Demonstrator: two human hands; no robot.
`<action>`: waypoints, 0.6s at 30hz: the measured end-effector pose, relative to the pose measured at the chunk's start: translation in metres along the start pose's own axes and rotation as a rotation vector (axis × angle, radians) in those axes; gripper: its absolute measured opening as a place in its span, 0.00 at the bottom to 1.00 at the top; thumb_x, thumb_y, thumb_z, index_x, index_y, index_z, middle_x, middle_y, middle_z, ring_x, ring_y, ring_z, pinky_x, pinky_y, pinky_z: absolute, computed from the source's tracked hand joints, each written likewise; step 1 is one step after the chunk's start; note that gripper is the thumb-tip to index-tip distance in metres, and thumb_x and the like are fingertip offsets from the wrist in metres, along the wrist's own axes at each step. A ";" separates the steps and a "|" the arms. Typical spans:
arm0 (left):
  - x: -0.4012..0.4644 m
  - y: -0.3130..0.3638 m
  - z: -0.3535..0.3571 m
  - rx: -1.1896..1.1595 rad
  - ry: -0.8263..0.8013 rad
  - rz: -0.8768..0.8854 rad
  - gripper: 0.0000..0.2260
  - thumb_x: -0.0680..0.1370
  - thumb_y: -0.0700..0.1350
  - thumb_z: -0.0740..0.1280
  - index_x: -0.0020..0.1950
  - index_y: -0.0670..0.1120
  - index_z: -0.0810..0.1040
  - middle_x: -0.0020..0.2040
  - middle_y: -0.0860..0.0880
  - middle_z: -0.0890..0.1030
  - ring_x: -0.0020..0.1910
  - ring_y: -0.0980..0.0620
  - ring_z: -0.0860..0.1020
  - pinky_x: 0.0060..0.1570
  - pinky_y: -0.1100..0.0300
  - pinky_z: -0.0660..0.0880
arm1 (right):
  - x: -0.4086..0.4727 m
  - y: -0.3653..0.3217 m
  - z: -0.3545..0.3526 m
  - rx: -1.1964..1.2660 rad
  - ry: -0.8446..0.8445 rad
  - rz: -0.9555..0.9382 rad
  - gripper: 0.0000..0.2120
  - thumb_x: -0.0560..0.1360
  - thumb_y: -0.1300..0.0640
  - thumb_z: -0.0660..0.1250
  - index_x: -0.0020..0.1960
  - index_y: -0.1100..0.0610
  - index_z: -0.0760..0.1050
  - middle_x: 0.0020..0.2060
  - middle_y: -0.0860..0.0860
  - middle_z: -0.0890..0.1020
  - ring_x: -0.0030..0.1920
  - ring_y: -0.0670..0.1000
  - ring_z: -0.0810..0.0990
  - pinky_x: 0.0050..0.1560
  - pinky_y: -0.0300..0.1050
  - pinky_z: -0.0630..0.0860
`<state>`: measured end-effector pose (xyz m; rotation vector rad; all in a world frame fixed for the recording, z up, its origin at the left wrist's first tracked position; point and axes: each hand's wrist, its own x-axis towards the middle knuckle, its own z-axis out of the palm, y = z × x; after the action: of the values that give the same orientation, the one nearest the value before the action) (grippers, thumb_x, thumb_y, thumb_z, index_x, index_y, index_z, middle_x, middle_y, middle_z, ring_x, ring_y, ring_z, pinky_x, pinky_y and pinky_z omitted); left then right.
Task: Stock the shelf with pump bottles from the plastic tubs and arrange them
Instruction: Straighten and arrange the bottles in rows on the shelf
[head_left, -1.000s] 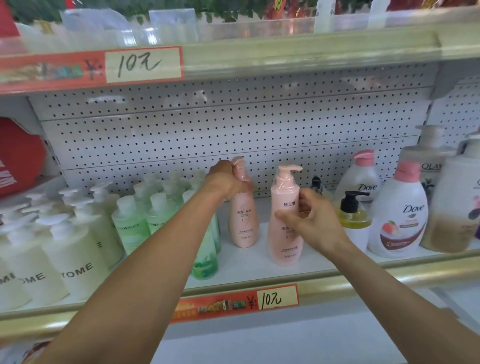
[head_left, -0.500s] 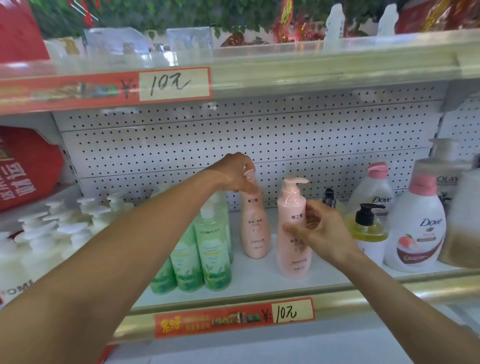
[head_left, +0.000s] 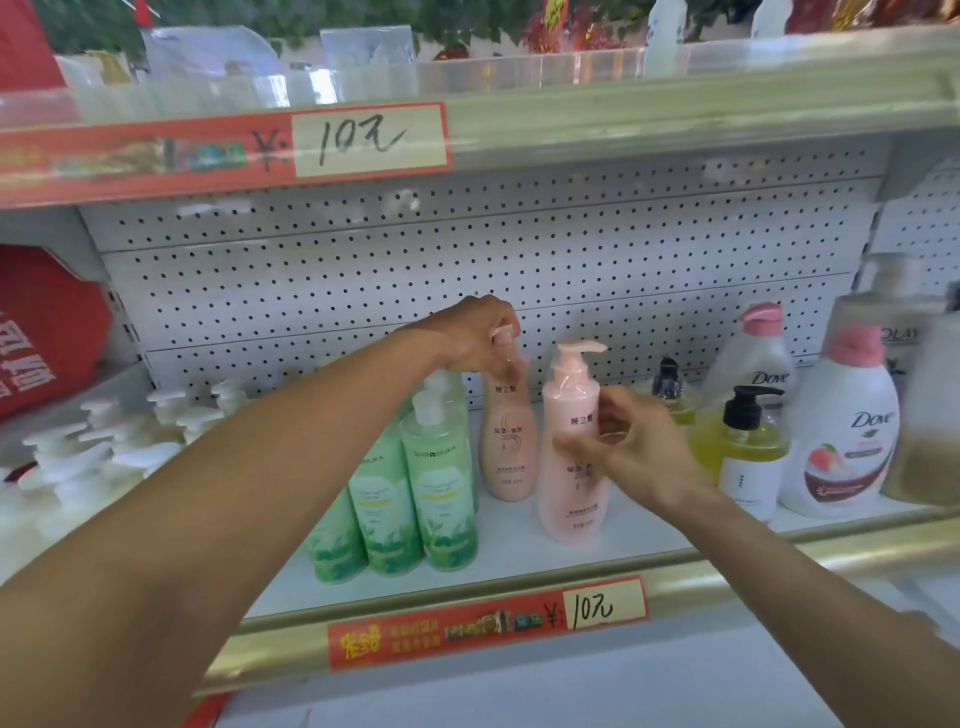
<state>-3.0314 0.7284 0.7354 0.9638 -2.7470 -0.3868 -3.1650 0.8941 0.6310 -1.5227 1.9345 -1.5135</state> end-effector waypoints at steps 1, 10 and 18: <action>0.001 0.000 0.000 0.016 0.002 0.002 0.22 0.69 0.50 0.77 0.59 0.46 0.75 0.55 0.49 0.77 0.51 0.48 0.77 0.50 0.55 0.75 | 0.000 0.000 0.001 -0.005 0.001 -0.002 0.19 0.67 0.54 0.78 0.55 0.53 0.78 0.47 0.46 0.83 0.48 0.43 0.82 0.50 0.41 0.79; 0.003 -0.002 -0.005 0.044 -0.037 0.003 0.21 0.69 0.51 0.77 0.58 0.49 0.75 0.52 0.52 0.75 0.44 0.51 0.78 0.45 0.55 0.76 | 0.001 0.000 -0.003 -0.069 -0.021 -0.003 0.20 0.66 0.53 0.79 0.55 0.52 0.76 0.47 0.44 0.82 0.48 0.43 0.81 0.51 0.44 0.79; -0.002 -0.001 0.000 0.050 -0.030 0.010 0.32 0.73 0.51 0.74 0.73 0.51 0.65 0.65 0.49 0.72 0.57 0.51 0.72 0.54 0.57 0.70 | -0.002 -0.004 0.000 -0.238 -0.135 0.043 0.22 0.66 0.51 0.78 0.56 0.50 0.74 0.51 0.44 0.81 0.50 0.46 0.80 0.52 0.49 0.79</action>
<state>-3.0289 0.7286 0.7350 0.9637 -2.8004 -0.3347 -3.1616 0.8956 0.6339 -1.6193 2.1123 -1.1640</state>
